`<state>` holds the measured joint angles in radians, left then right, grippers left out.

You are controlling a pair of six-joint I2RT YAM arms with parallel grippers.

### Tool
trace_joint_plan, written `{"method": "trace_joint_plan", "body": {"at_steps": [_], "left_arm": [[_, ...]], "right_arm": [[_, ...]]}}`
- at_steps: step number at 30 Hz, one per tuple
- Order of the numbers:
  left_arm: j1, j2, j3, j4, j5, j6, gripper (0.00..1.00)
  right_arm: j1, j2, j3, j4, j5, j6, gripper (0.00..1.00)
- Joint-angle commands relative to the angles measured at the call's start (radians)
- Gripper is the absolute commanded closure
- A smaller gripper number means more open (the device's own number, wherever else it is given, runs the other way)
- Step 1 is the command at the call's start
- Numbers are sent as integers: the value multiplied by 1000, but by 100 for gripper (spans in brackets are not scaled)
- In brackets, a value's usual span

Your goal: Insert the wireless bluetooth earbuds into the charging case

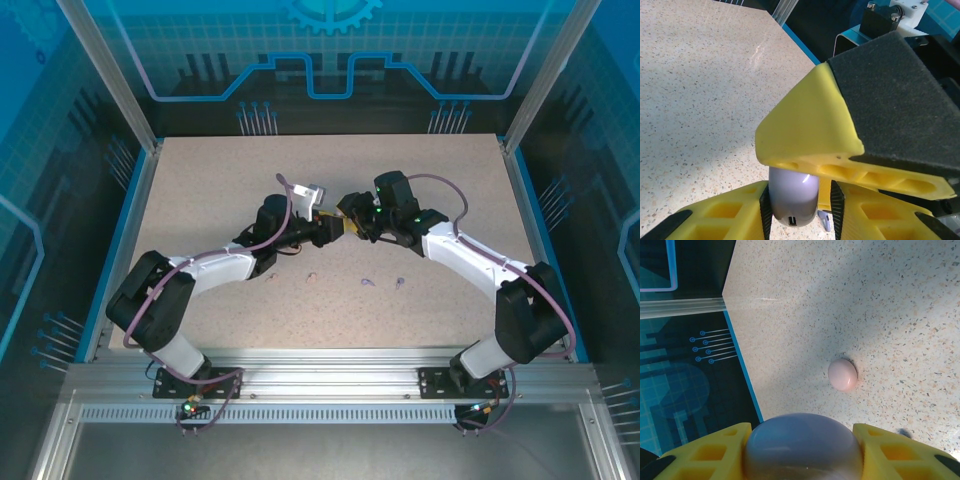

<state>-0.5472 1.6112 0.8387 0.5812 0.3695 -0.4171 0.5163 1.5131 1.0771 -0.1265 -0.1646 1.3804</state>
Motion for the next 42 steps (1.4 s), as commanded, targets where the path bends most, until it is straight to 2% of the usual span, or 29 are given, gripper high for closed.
{"method": "trace_joint_plan", "body": {"at_steps": [1, 9, 11, 14, 19, 21, 25, 27, 29, 33, 35, 37, 42], "left_arm": [[-1, 17, 24, 49, 1, -6, 63], [-2, 55, 36, 106, 8, -49, 78], [-2, 58, 38, 111, 9, -54, 79], [-1, 64, 41, 127, 6, -71, 74], [-3, 78, 46, 155, 6, -89, 78], [-5, 85, 51, 161, 8, -98, 82], [-8, 100, 50, 190, 9, -122, 98], [-11, 102, 51, 192, 10, -129, 100], [-12, 101, 53, 185, 11, -137, 100], [-11, 92, 53, 152, 15, -149, 100], [-12, 87, 48, 140, 17, -150, 100], [-11, 82, 37, 140, 14, -155, 100], [-11, 65, 9, 135, 8, -154, 100]], "right_arm": [[-1, 13, 3, 11, -11, -7, 65], [-1, 13, 5, 17, -21, -2, 65], [-1, 13, 5, 17, -24, -2, 66], [0, 15, 5, 20, -27, 0, 66], [-1, 14, 7, 19, -26, 0, 66], [0, 13, 6, 19, -27, 0, 66], [-1, 11, 5, 23, -29, 3, 66], [-1, 7, 7, 19, -28, 1, 64], [-8, 5, 14, 9, -26, -1, 56], [-42, -10, 29, -5, -20, -10, 27], [-72, -29, 38, -20, -6, -26, 18], [-105, -61, 45, -44, 12, -52, 14], [-193, -145, 20, -89, -10, -149, 11]]}}
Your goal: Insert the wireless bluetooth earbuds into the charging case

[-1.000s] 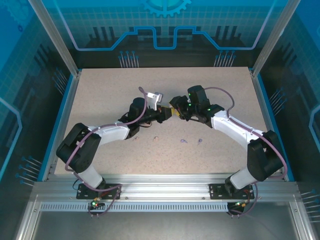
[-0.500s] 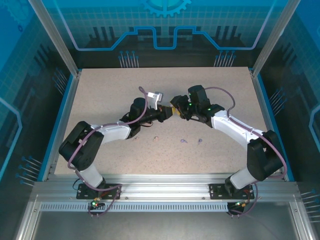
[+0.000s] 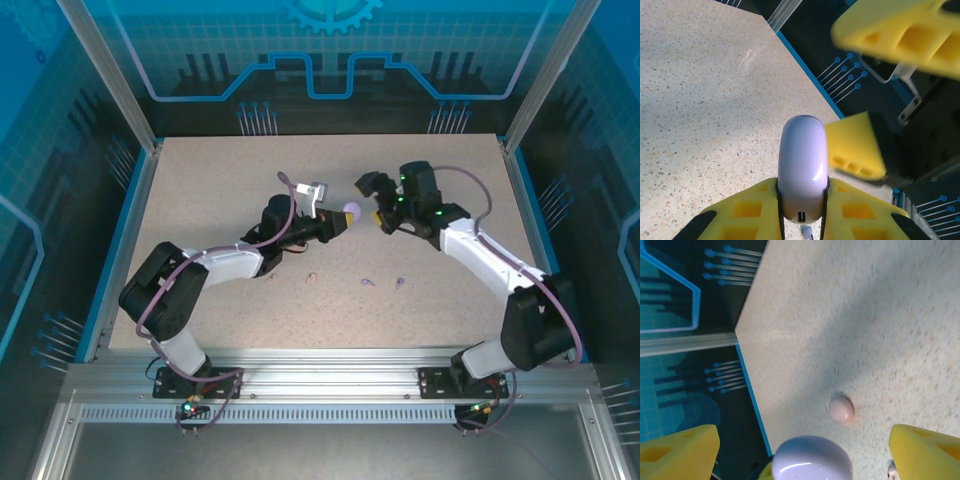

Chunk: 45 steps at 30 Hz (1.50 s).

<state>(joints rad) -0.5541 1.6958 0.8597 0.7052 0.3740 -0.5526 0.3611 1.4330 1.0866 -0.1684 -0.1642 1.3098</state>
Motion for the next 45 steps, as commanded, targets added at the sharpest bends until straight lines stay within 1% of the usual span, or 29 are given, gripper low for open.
{"method": "trace_joint_plan", "body": {"at_steps": [1, 3, 5, 8, 10, 13, 17, 22, 30, 35, 45], "left_arm": [[-3, -24, -16, 2, 5, -14, 100], [0, -39, -22, -27, 14, -4, 100], [6, -59, -25, -66, 32, 9, 100], [17, -80, -31, -117, 74, 28, 100], [27, -91, -27, -154, 111, 36, 100], [39, -100, -25, -193, 168, 45, 100], [41, -102, -17, -236, 224, 46, 100], [42, -97, -16, -248, 252, 39, 100], [40, -103, -8, -257, 270, 35, 100], [42, -124, -20, -263, 276, 39, 100], [41, -167, -37, -257, 281, 43, 100]], "right_arm": [[-60, -86, -4, -54, -23, -113, 11], [-104, -122, -39, -61, -51, -191, 11], [-142, -157, -83, -46, -93, -301, 12], [-166, -202, -165, 31, -173, -496, 12], [-164, -225, -225, 84, -246, -601, 13], [-149, -251, -308, 149, -324, -679, 13], [-98, -249, -358, 168, -343, -764, 14], [-52, -189, -362, 207, -347, -781, 15], [6, -61, -288, 207, -325, -782, 18], [-6, -32, -283, 191, -301, -793, 20], [-57, 5, -319, 206, -299, -774, 24]]}}
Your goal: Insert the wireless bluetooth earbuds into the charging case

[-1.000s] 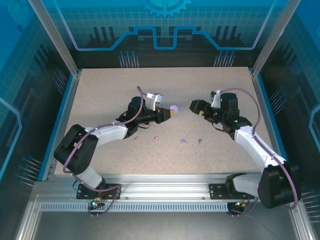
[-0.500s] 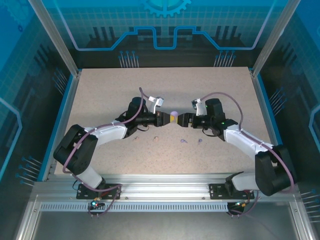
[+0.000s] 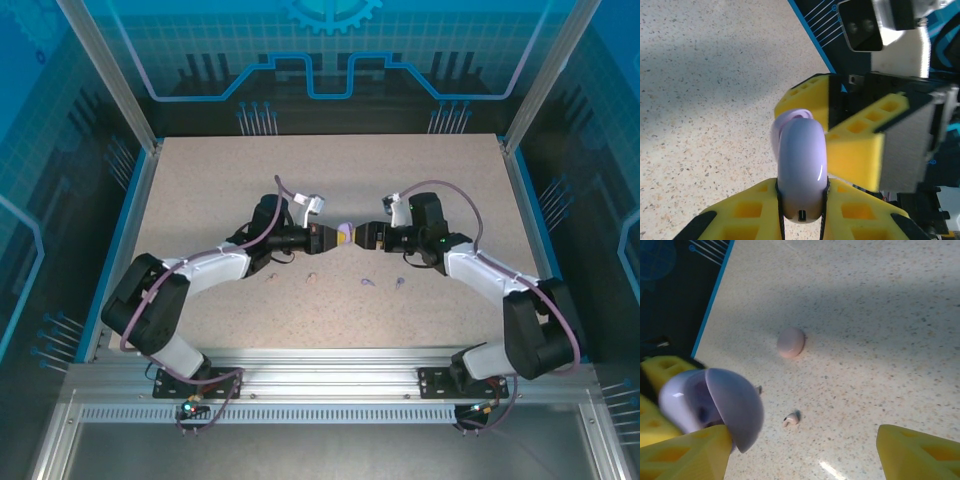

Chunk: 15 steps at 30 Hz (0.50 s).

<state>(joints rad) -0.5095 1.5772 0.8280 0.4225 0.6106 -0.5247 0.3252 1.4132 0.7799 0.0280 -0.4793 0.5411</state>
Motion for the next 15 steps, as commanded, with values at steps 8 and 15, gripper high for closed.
{"method": "trace_joint_plan", "body": {"at_steps": [8, 15], "left_arm": [[-4, -50, -4, 31, 45, 11, 100], [-3, -37, -4, 56, 61, -9, 100]], "right_arm": [[-40, 28, -16, 15, -40, 11, 26], [-101, -75, -98, 119, -244, 31, 27]]}}
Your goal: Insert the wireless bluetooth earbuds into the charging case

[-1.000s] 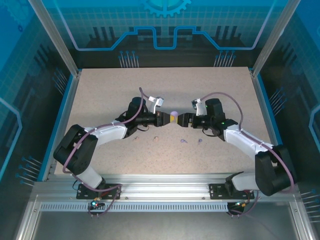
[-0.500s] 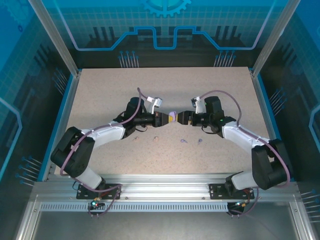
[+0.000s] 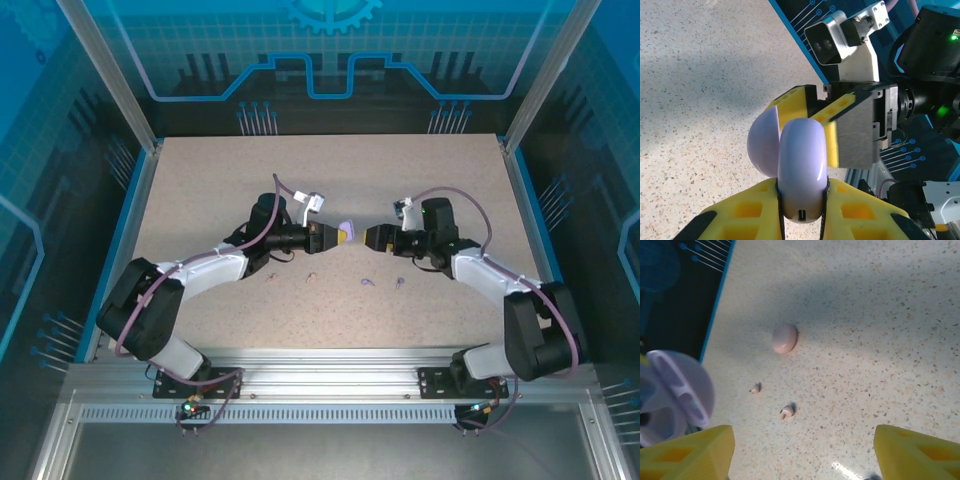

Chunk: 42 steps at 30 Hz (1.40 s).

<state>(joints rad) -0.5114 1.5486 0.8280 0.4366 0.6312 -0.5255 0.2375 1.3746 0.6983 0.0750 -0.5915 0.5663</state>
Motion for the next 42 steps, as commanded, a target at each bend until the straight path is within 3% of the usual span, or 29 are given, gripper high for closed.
{"method": "trace_joint_plan", "body": {"at_steps": [1, 5, 32, 36, 42], "left_arm": [[-1, -4, -1, 49, 46, -16, 100], [-2, 8, 3, 72, 65, -42, 100], [-14, 36, 7, 97, 71, -63, 100], [-15, 35, 4, 100, 68, -63, 100], [-15, 34, 6, 98, 61, -63, 100]], "right_arm": [[-13, -38, -11, 70, -155, -5, 27], [-4, -24, 5, 89, -205, -15, 32], [57, 101, 93, 154, -220, 20, 57], [66, 107, 101, 141, -224, 10, 69], [66, 111, 106, 133, -227, 6, 99]]}}
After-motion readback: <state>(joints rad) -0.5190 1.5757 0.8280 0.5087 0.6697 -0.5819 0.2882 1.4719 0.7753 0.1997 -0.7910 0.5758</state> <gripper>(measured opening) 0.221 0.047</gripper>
